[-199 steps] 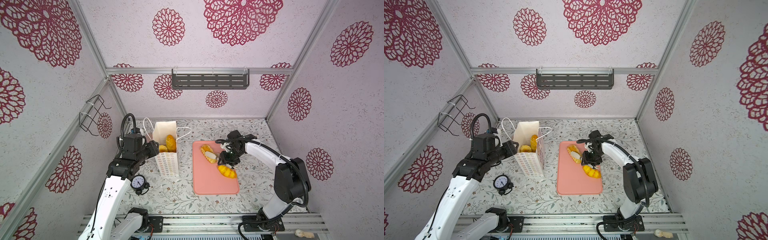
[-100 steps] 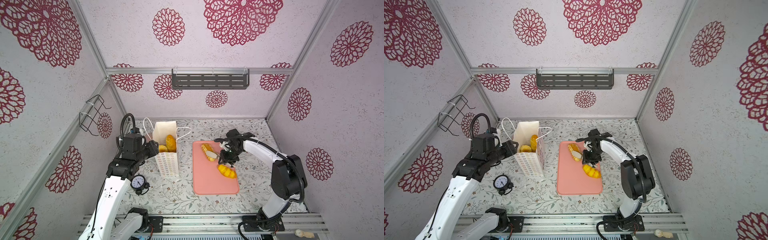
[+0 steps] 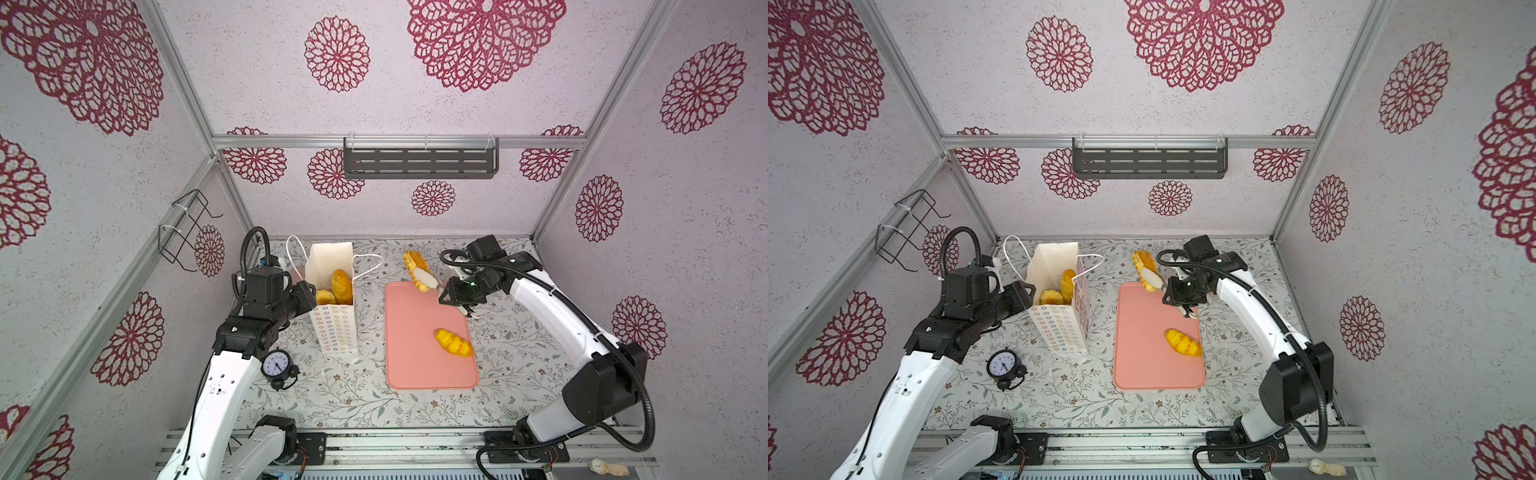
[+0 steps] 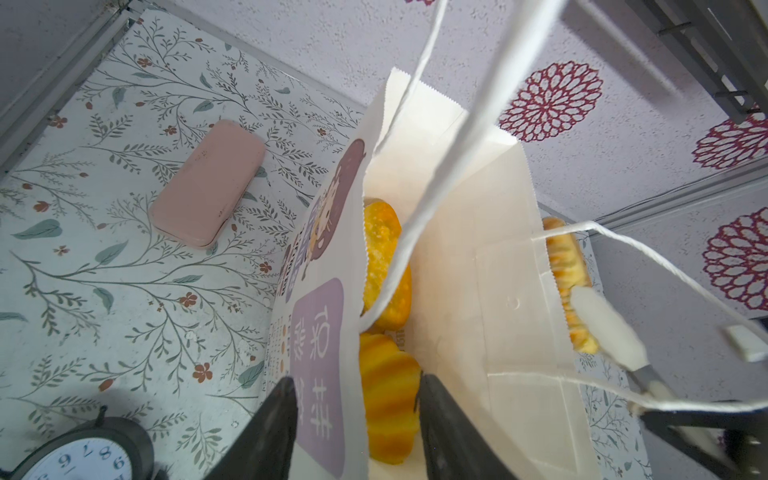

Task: Place the fake bread into the paper bag
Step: 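Lift the crusty pastry and carry it toward the bag with the right gripper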

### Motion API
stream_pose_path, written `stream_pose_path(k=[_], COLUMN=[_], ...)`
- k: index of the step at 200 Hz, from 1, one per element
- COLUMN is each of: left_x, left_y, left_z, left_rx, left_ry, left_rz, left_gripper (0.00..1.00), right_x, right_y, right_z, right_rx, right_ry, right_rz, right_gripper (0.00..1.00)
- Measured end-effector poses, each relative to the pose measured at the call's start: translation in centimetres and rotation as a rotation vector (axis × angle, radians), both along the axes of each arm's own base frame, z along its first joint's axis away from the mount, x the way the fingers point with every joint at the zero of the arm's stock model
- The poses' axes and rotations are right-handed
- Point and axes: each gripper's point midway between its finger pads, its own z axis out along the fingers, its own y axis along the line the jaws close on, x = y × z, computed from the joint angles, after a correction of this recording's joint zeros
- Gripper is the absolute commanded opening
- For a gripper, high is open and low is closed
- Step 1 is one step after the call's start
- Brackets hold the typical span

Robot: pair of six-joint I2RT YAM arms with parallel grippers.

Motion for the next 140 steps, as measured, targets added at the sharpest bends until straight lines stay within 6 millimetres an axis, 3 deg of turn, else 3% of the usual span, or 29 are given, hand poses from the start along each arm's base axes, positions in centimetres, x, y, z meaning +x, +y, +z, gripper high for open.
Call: stream_pose_path(k=[37,57,78,104,140], left_x=[0.0,0.0,0.0,-0.1,-0.1], left_y=[0.1,0.1,0.2,0.3,0.4], left_z=[-0.1,-0.3,-0.4,-0.5,-0.5], left_rx=[0.003,0.006,0.009,0.01,0.007], left_ry=[0.004,0.012,0.016,0.019,0.019], left_rz=[0.002,0.005,0.009,0.016,0.026], left_gripper=[0.4,0.37,0.33,0.27,0.19], right_x=[0.1,-1.7,-4.0,-5.9,-6.0], right_y=[2.7,5.5,8.6,12.3,16.4], right_z=[9.8,14.4,17.4,17.7,13.7], right_rx=[0.125,0.194,0.261,0.295,0.24], right_ry=[-0.219,-0.313,-0.363,-0.352,-0.266], right_rz=[0.035,0.11,0.196,0.281,0.321], right_gripper=[0.3,0.3,0.3,0.3,0.3])
